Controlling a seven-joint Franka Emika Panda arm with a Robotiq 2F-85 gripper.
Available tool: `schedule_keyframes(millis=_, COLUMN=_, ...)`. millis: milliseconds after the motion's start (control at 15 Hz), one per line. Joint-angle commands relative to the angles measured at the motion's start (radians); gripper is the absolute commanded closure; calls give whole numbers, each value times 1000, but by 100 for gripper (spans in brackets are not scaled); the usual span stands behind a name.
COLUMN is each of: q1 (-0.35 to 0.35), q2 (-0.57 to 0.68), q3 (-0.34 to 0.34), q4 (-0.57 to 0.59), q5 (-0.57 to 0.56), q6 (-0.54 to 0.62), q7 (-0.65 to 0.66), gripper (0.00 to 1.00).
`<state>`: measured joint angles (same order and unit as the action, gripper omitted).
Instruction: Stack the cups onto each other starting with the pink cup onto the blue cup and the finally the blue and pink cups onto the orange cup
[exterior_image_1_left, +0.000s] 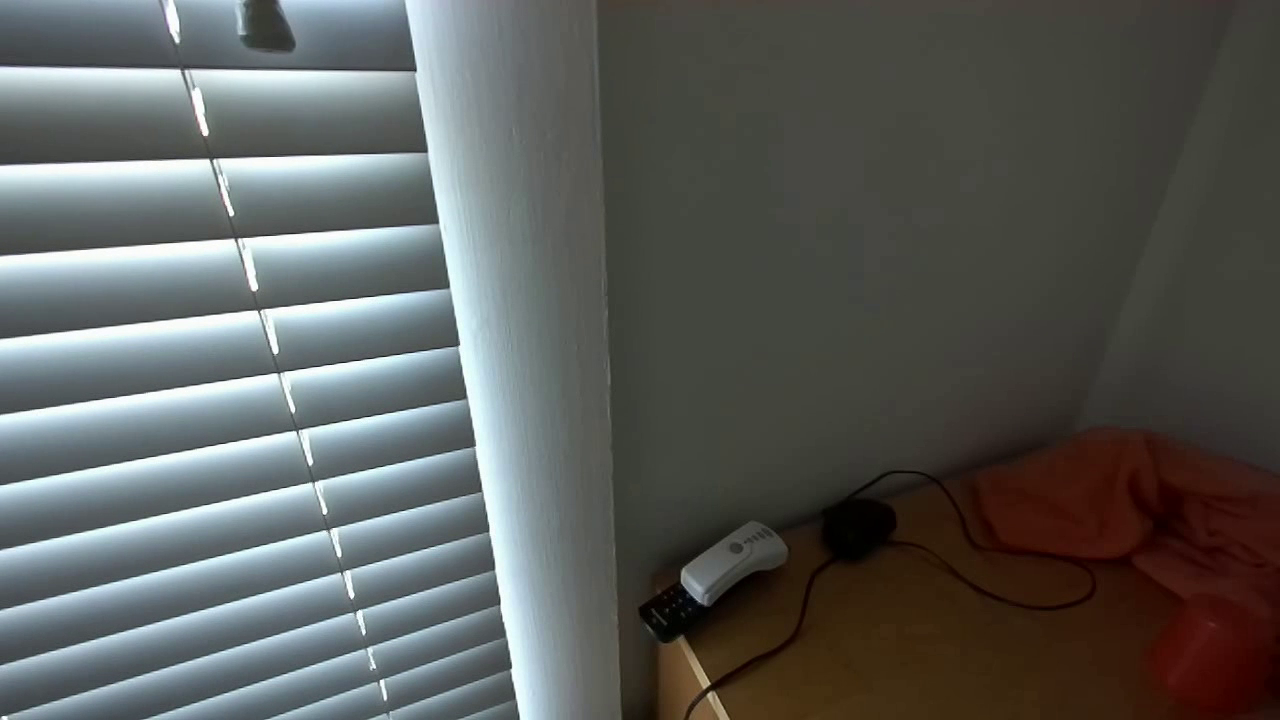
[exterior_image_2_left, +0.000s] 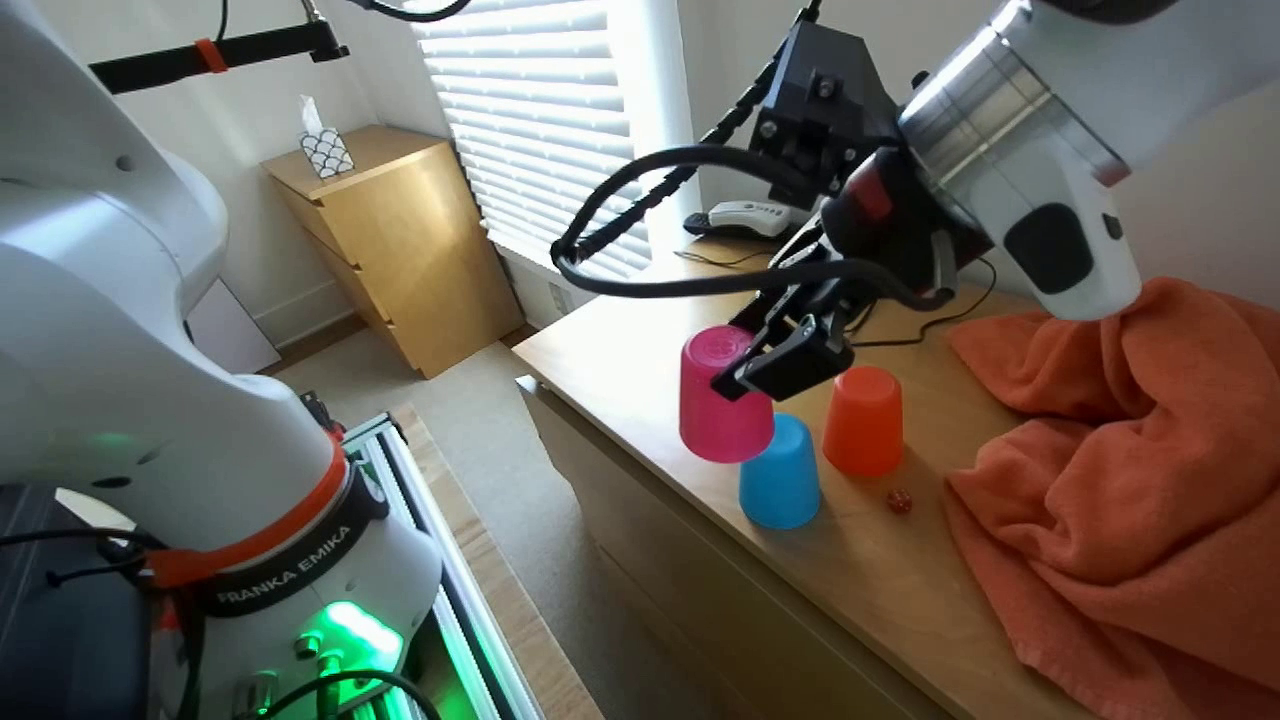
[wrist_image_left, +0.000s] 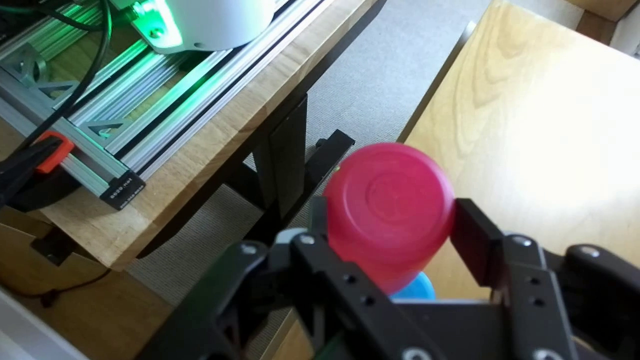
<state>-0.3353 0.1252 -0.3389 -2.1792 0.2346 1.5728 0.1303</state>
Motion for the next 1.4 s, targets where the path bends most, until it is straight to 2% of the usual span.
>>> schedule_keyframes(millis=0, q1=-12, q2=57, q3=-2, q4=39, q5=38, q6=9, q7=-8, gripper=62)
schedule_keyframes(millis=933, q1=-32, q2=226, q3=11, q4=149, q5=109, q6=53, q7=2, gripper=62)
schedule_keyframes(millis=1000, q1=-30, q2=242, q3=15, q4=158, q5=112, q6=55, q7=6, gripper=59)
schedule_keyframes(millis=1067, q1=-29, q2=257, q3=20, q4=164, q5=114, q6=58, q7=7, gripper=44)
schedule_keyframes(millis=1133, q1=-28, q2=272, q3=25, q4=171, q5=120, q6=62, q7=6, gripper=45)
schedule_keyframes(millis=1200, q1=-27, q2=282, q3=29, q4=174, q5=125, q6=66, q7=13, gripper=19)
schedule_keyframes(millis=1333, q1=-24, q2=304, q3=39, q4=187, q5=134, q6=71, q7=17, gripper=5)
